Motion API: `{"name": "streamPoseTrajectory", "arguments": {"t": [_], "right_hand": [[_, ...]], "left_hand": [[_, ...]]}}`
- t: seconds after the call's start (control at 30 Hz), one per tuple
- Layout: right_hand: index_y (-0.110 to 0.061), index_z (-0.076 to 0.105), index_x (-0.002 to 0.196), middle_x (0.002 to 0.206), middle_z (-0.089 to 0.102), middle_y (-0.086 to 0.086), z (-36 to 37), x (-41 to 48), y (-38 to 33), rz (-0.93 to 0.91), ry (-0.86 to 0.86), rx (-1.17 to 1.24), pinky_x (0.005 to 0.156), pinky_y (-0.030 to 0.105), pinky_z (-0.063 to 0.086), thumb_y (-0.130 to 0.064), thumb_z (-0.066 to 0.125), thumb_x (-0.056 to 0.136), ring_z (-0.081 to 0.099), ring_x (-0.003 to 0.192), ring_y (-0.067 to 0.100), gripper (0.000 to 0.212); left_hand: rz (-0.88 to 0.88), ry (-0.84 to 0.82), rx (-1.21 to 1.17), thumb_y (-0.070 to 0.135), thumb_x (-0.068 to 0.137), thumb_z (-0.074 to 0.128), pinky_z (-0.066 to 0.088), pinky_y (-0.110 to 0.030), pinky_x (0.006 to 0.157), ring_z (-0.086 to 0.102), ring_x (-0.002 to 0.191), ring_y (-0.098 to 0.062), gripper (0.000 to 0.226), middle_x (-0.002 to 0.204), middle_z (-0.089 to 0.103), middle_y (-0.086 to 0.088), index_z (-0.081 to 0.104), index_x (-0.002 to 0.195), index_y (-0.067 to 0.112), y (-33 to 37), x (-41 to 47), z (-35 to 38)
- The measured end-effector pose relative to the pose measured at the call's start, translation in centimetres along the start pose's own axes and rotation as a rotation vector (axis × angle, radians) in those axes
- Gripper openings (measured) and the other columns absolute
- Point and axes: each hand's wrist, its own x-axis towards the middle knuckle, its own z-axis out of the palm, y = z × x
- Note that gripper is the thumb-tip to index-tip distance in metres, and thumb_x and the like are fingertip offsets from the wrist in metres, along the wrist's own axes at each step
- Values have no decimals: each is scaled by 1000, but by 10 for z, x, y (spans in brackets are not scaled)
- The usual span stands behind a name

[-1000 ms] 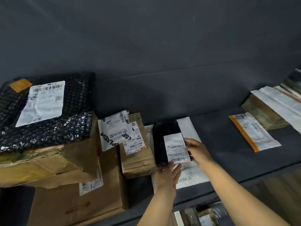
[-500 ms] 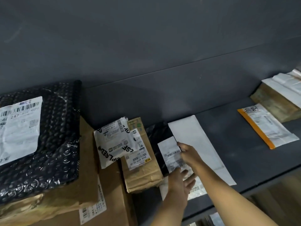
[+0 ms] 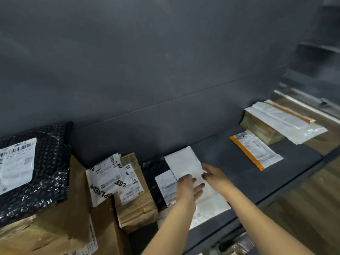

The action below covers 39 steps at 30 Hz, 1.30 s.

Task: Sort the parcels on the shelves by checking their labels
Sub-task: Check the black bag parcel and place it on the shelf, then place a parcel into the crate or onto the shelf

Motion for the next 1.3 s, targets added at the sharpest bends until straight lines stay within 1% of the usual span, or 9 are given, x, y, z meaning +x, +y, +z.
{"name": "streamPoseTrajectory", "arguments": {"t": [0.1, 0.2, 0.4, 0.6, 0.83, 0.97, 1.13, 1.23, 1.3], "right_hand": [[-10, 40, 143, 145, 44, 4, -38, -26, 12, -37, 106, 37, 107, 29, 34, -4, 47, 92, 42, 133, 19, 51], [-11, 41, 142, 142, 45, -2, -76, -55, 25, -33, 200, 95, 103, 27, 37, -7, 50, 92, 43, 132, 16, 50], [-15, 42, 141, 143, 46, 0, -144, -96, 68, 18, 341, 164, 99, 27, 37, -7, 50, 94, 43, 131, 16, 48], [-14, 42, 140, 143, 47, 3, -177, -118, 114, 142, 445, 209, 104, 35, 38, -10, 50, 94, 46, 128, 19, 47], [-14, 43, 138, 142, 48, 3, -181, -93, 131, 216, 439, 261, 105, 36, 38, -11, 50, 94, 47, 127, 20, 45], [-10, 43, 138, 137, 50, 6, -183, -63, 141, 275, 453, 433, 102, 35, 40, -10, 51, 94, 49, 125, 21, 45], [-6, 45, 134, 123, 57, 13, -191, -10, 160, 425, 535, 670, 86, 33, 42, -8, 48, 96, 56, 114, 25, 39], [-4, 47, 130, 105, 58, 9, -196, 26, 165, 479, 589, 755, 80, 32, 45, -7, 46, 96, 56, 99, 22, 35], [-3, 46, 131, 119, 58, 15, -199, 51, 163, 530, 594, 781, 88, 37, 45, -7, 43, 97, 57, 112, 28, 34]], "left_hand": [[60, -61, 104, 14, 99, 33, 49, -37, 84, 64, 84, -27, 14, 99, 54, -3, 43, 110, 12, -2, -21, 30], [80, -129, 194, 14, 98, 35, 48, -35, 76, 63, 75, -22, 16, 108, 54, -7, 45, 110, 11, -13, -37, 64], [146, -179, 354, 16, 97, 39, 48, -33, 79, 62, 90, -23, 32, 131, 48, -6, 42, 128, 11, -44, -59, 121], [156, -185, 458, 19, 97, 39, 48, -30, 76, 59, 94, -21, 36, 130, 48, -4, 43, 132, 11, -65, -58, 140], [198, -128, 592, 13, 95, 38, 41, -25, 60, 56, 80, -20, 10, 85, 49, -2, 48, 93, 13, -58, -21, 150], [251, -129, 657, 9, 96, 35, 36, -24, 55, 47, 62, -13, 30, 71, 42, 3, 41, 69, 21, -46, 21, 169], [311, -167, 762, 7, 91, 37, 35, -27, 58, 46, 70, -20, 34, 66, 41, 3, 37, 61, 24, -26, 92, 190], [320, -135, 839, 11, 92, 40, 46, -35, 77, 55, 84, -26, 34, 72, 49, 0, 41, 61, 25, -8, 138, 205], [318, -116, 867, 14, 92, 41, 48, -39, 87, 59, 92, -28, 31, 77, 53, 0, 46, 64, 24, 2, 169, 216]]}}
